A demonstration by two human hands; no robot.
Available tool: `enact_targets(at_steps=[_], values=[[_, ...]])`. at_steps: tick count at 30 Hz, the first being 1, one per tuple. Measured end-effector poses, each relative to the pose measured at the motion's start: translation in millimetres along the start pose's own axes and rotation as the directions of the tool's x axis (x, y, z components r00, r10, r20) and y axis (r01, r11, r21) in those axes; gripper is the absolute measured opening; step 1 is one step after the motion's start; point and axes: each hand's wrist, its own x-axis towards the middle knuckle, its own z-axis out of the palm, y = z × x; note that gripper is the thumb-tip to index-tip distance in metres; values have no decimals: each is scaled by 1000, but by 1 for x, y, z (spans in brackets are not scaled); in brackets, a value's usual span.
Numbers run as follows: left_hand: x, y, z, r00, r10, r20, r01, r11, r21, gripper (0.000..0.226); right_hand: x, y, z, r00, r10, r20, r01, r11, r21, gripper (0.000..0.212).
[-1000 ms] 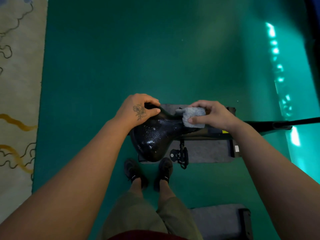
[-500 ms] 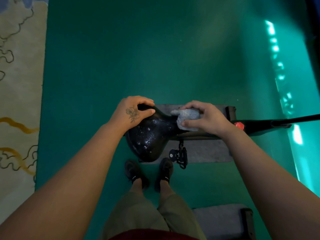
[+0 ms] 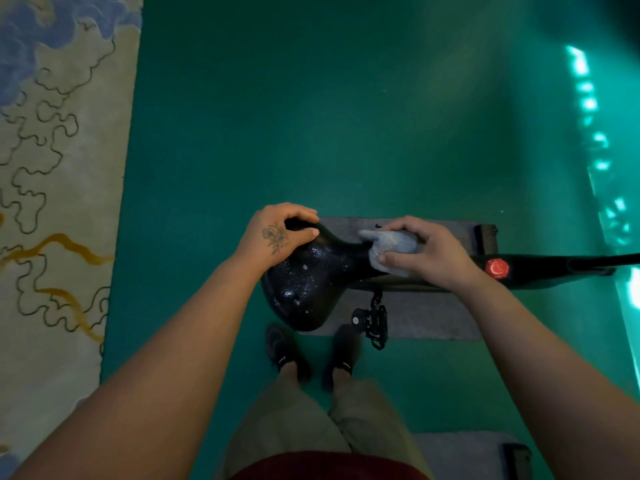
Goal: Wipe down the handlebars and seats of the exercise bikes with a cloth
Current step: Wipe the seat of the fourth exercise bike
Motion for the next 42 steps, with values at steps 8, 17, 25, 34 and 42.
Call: enact_targets(at_steps=[8, 17, 25, 34, 42], values=[[-1, 8, -1, 1000, -17, 20, 16, 1000, 19, 28, 1, 6, -8, 997, -38, 65, 39, 999, -8, 35], [23, 29, 5, 980, 101, 168, -135, 971, 199, 25, -35, 29, 8, 938, 120, -326, 22, 915, 402, 27], [51, 63, 24, 828, 199, 525, -224, 974, -16, 28, -61, 27, 56, 733, 329, -596, 14, 868, 497, 25], [58, 69, 31, 664, 264, 700, -342, 939, -31, 37, -78, -7, 122, 464, 431, -774, 81, 849, 521, 28], [56, 85, 35, 587, 329, 740, -447, 894, -42, 39, -93, -24, 170, 336, 535, -775, 171, 774, 609, 30]])
